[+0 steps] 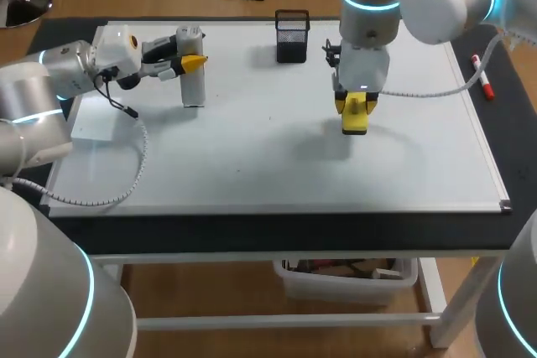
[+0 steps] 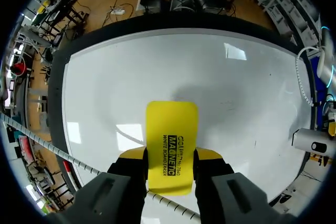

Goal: Pick up the inspection probe, press it on each red-marked spot on the whiteboard one by one, put down the probe, pick up the eraser, and wipe off all the red marks.

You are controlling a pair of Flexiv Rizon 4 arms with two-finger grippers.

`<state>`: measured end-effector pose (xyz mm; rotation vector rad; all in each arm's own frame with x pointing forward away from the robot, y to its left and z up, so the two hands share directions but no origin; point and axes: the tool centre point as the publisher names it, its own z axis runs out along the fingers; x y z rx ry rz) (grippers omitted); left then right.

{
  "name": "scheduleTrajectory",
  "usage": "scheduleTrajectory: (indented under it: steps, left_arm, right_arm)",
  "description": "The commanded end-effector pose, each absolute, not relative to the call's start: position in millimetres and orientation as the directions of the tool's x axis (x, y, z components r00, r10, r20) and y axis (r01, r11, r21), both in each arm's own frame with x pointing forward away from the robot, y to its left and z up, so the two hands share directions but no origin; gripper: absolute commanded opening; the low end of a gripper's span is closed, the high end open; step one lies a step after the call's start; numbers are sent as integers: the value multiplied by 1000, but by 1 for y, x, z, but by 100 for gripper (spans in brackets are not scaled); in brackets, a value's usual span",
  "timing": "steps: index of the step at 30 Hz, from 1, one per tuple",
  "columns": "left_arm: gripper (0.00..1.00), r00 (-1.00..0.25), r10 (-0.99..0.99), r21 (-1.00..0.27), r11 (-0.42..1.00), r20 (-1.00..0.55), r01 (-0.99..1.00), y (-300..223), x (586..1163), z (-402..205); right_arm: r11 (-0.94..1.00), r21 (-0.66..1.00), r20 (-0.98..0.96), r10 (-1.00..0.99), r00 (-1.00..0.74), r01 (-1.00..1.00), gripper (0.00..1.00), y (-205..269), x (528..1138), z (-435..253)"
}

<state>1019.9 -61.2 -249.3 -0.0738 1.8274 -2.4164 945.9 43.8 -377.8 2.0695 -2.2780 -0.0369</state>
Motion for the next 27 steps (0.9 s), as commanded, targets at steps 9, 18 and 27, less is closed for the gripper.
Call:
scheduleTrajectory:
  steps: [9,18,27]
  left_arm:
    - [0,-992,-121,-962,-268,-29,61,-62,1019,-248]
    - [0,-992,-121,-962,-268,-29,61,-62,1019,-248]
    - [0,-992,-121,-962,-268,-29,61,-62,1019,-248]
  right_arm:
    - [94,57,31,-995,-92,-994,0,42,945,-377]
    - [86,53,20,-996,-85,-995,0,36,980,-383]
    - [53,55,70,-996,-49,-997,0,25,1047,-389]
